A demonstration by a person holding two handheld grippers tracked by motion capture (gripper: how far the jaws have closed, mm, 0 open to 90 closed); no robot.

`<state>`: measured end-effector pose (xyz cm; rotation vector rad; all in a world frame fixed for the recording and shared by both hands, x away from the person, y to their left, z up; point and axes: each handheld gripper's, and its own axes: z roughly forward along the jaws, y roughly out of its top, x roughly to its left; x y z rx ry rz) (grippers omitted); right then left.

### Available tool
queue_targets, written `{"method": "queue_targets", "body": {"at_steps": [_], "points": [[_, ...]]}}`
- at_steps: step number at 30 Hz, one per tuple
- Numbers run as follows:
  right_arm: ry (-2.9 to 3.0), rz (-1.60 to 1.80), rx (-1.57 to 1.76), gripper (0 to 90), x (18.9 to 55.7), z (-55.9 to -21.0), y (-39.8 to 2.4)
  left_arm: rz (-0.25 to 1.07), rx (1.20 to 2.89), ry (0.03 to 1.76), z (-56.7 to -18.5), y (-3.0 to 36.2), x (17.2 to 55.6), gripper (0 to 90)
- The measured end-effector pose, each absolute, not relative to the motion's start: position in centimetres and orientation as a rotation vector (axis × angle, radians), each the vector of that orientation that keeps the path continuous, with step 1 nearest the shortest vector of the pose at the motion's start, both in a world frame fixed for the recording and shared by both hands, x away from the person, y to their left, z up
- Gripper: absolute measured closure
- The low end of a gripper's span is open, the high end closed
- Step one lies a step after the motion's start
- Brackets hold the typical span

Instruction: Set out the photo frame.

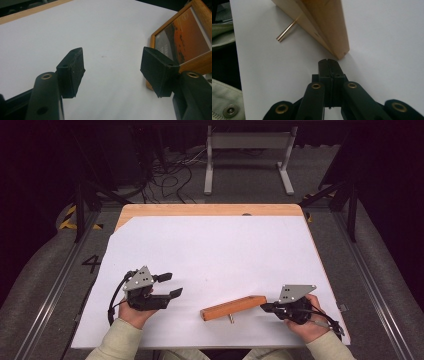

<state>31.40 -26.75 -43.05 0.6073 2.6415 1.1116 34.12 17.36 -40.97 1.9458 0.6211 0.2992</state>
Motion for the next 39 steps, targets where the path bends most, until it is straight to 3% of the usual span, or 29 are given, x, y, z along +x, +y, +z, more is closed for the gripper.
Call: {"method": "queue_targets", "body": {"at_steps": [11,39], "points": [[2.705,1.101,0.632,90.0,32.2,-44.9,-25.1,0.297,1.967,0.631,-41.4,17.1,34.2,35.1],[2.637,1.221,0.868,90.0,36.9,-44.4,-24.1,0.267,2.014,0.623,-42.1,16.7,34.0,33.3]]}}
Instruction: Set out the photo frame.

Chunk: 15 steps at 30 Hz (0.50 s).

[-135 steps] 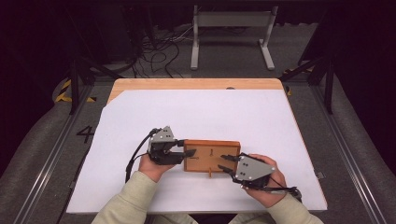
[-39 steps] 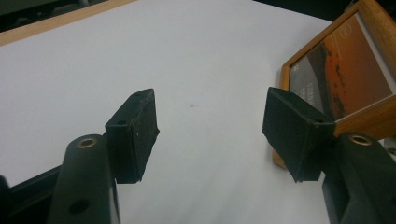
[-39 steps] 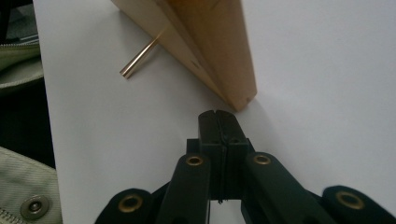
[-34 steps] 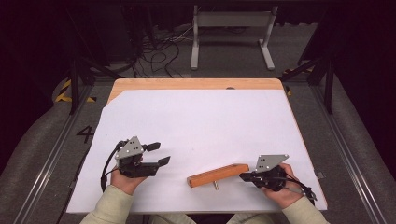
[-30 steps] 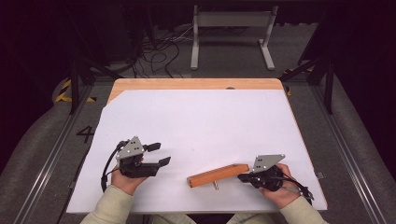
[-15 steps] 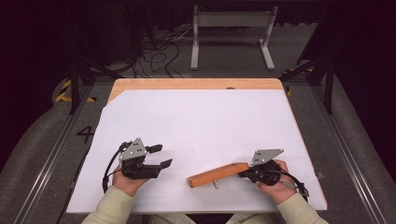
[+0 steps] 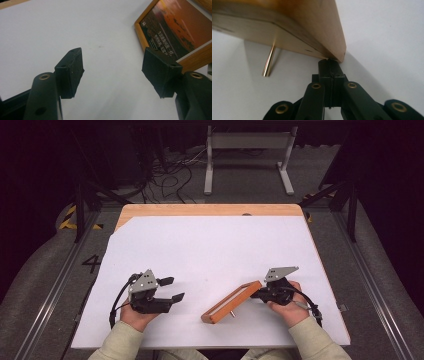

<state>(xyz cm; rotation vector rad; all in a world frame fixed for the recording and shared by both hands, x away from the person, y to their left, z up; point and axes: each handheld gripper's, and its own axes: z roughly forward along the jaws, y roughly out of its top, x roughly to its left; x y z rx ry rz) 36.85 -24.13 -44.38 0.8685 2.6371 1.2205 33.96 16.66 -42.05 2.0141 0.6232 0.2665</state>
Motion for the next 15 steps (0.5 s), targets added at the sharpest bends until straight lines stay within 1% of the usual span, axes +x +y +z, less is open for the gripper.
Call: {"method": "queue_targets", "body": {"at_steps": [7,15], "points": [[2.616,1.244,0.912,90.0,38.2,-44.2,-23.3,0.26,2.04,0.61,-42.3,16.1,33.9,33.3],[2.576,1.256,0.912,90.0,39.5,-44.2,-22.1,0.27,2.059,0.607,-42.6,15.9,33.5,35.2]]}}
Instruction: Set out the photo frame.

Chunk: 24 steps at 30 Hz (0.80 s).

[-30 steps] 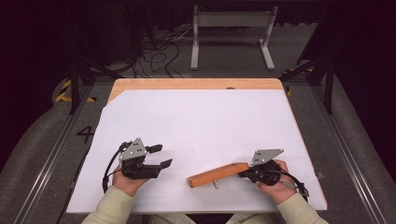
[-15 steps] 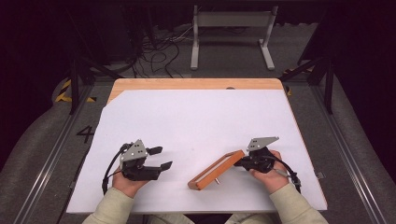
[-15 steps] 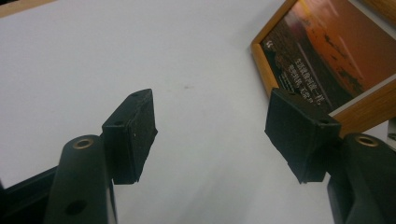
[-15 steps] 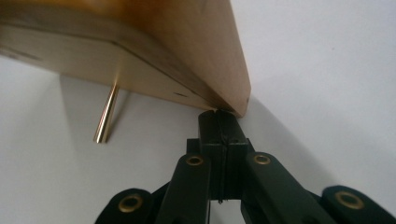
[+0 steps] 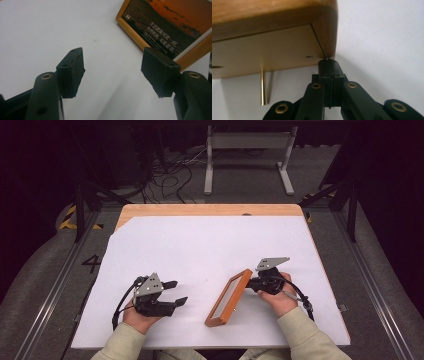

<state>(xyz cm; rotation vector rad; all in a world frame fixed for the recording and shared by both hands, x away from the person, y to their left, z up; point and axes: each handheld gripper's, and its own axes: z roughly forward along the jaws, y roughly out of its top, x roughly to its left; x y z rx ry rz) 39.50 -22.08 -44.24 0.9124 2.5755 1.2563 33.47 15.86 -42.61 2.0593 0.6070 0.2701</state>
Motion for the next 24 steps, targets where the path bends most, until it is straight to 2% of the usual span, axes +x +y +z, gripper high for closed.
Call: {"method": "queue_targets", "body": {"at_steps": [5,8,9,11,12,15,24], "points": [[2.561,1.272,0.912,90.0,39.8,-44.4,-21.8,0.263,2.06,0.591,-42.5,15.9,33.2,42.3],[2.528,1.252,0.912,90.0,39.3,-43.9,-22.3,0.23,2.06,0.554,-42.4,15.8,33.0,53.8],[2.528,1.252,0.912,90.0,39.3,-43.9,-22.3,0.23,2.06,0.554,-42.4,15.8,33.0,61.7],[2.508,1.248,0.913,90.0,39.0,-43.5,-23.0,0.208,2.066,0.533,-42.4,15.6,33.0,61.7],[2.496,1.243,0.935,90.0,38.7,-43.2,-23.9,0.196,2.069,0.522,-42.4,15.6,33.1,70.0],[2.479,1.238,0.938,90.0,38.2,-43.0,-24.8,0.15,2.07,0.494,-42.6,15.3,33.0,87.3],[2.43,1.259,0.976,89.6,37.0,-42.0,-27.3,0.09,2.118,0.46,-43.6,14.0,33.2,89.7]]}}
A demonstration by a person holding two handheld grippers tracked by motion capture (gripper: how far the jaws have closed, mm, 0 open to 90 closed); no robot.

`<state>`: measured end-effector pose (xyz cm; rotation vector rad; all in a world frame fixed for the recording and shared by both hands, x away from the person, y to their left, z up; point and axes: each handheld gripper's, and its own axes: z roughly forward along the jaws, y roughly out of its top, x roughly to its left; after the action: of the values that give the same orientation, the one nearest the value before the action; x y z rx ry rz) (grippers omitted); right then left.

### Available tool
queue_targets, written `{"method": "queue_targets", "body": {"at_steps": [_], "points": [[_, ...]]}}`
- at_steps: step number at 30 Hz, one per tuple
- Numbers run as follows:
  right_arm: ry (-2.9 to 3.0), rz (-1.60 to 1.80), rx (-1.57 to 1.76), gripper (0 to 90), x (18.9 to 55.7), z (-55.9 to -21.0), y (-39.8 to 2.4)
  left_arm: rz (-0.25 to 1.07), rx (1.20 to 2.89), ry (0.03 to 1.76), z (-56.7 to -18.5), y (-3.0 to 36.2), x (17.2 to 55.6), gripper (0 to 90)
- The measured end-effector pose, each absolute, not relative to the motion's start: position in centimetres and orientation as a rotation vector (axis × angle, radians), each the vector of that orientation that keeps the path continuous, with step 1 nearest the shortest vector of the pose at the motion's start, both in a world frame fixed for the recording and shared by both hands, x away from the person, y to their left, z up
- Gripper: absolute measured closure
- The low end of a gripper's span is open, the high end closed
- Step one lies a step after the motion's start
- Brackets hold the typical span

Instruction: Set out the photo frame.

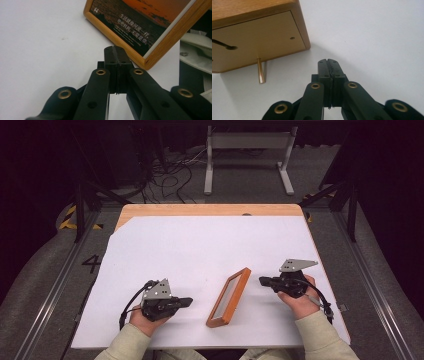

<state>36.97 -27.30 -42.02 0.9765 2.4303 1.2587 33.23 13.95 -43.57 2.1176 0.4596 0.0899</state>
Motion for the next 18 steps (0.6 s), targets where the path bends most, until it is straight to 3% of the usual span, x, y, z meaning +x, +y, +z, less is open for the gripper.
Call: {"method": "queue_targets", "body": {"at_steps": [18], "points": [[2.398,1.279,0.986,88.8,36.0,-41.5,-28.5,-0.006,2.241,0.396,-45.4,9.9,33.2,89.8]]}}
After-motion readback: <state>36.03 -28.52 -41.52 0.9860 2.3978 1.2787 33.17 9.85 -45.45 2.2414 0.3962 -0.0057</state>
